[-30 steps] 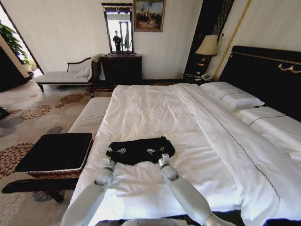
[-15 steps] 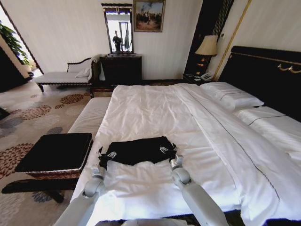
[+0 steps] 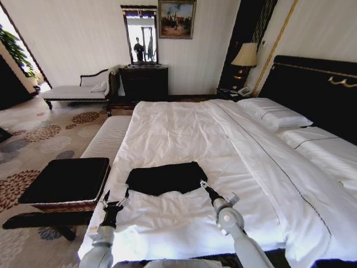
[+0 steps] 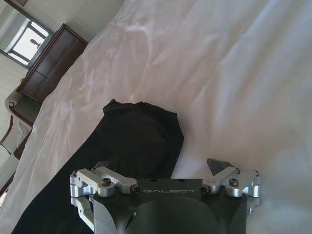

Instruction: Fold the clothes on the bed and place them into the basket.

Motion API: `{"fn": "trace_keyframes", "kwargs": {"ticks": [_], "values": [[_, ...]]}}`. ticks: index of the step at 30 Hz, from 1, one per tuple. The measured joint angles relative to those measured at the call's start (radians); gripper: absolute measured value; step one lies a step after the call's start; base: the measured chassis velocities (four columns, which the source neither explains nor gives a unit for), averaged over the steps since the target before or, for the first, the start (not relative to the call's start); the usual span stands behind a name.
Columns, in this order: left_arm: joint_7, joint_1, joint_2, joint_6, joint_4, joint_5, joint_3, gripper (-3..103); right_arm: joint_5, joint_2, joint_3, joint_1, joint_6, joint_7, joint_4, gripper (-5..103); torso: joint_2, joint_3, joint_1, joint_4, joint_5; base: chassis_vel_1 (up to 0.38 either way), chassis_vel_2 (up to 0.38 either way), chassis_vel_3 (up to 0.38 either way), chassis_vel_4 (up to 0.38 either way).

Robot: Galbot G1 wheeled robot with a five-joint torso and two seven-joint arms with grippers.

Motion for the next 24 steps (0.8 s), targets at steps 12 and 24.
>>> {"fn": "trace_keyframes", "kwargs": {"ticks": [12,24], "values": [[0.025,0.165,-0.044,-0.026,-0.136,-0.041,-0.063,100,0.075,0.099,0.012,0.179,-0.004,-0.065,-0.214,100,0.0,0.0,0.0,0.0,-0.0002,0.0,0.0,0.0,0.0],[0.013,0.164,-0.076,0.002,-0.171,-0.014,-0.045,100,0.033,0.177,0.015,0.233,0.013,-0.137,-0.318,86,0.0,0.0,0.0,-0.0002,-0.0002,0.0,0.0,0.0,0.0]]}}
